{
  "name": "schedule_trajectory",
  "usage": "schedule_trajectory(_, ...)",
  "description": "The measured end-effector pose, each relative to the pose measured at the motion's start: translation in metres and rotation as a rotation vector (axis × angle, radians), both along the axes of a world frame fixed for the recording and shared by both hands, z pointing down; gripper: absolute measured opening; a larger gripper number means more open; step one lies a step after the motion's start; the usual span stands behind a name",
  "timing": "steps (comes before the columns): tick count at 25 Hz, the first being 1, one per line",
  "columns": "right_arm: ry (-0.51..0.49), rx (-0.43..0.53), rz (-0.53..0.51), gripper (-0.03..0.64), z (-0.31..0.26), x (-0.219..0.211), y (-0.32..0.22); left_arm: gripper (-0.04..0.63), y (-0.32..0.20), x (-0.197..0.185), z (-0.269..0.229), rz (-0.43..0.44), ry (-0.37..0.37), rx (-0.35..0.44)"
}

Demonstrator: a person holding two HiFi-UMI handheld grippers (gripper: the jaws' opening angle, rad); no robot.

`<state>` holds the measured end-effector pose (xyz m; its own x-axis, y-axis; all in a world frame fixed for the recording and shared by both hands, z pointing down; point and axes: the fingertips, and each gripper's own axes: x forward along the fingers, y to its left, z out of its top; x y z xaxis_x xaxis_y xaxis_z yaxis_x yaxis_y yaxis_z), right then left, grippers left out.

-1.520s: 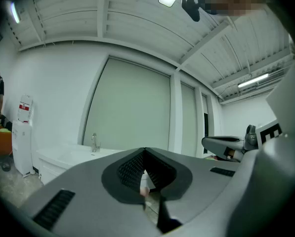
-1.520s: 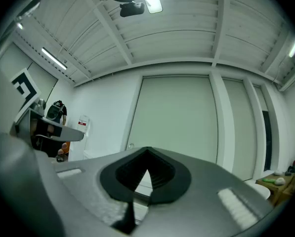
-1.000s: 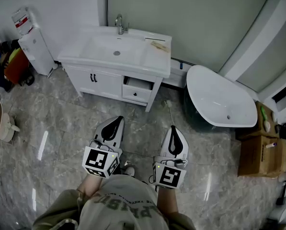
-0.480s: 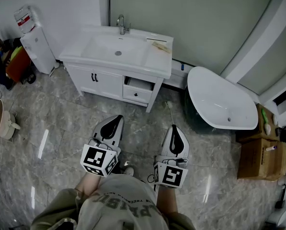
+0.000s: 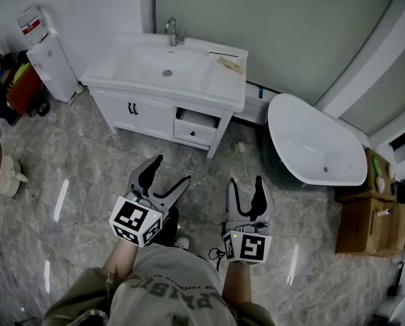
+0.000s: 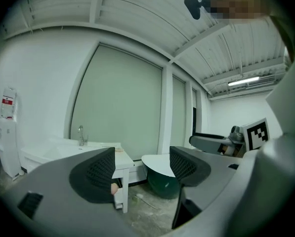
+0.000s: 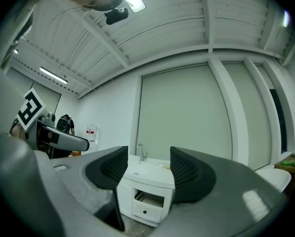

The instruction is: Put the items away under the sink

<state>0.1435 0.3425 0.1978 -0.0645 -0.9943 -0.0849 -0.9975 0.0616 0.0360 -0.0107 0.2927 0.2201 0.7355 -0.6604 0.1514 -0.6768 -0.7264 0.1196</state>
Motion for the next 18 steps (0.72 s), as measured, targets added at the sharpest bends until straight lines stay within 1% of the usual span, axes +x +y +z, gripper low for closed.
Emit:
schedule_trajectory(2,0.000,-0.008,0.004,0.255,0.005,0.004,-0.009,0.330,-0.007,0.006,0.006,0.026,-0.017,-0.011)
schedule_trajectory(7,-0.005,-0.035,0.012,0.255,0.014,0.013,-0.049,0.333,-0.052,0.016,0.017,0.035,-0.021,-0.033)
schedule_trajectory(11,-0.027,-0.048,0.033,0.255,0.021,0.026,-0.095,0.339,-0.103,0.026,0.024,0.044,-0.012,-0.057)
schedule_trajectory(18,-0.017,-0.064,0.047,0.255,0.011,0.039,-0.195,0.342,-0.211,0.037,0.015,0.065,-0.004,-0.068)
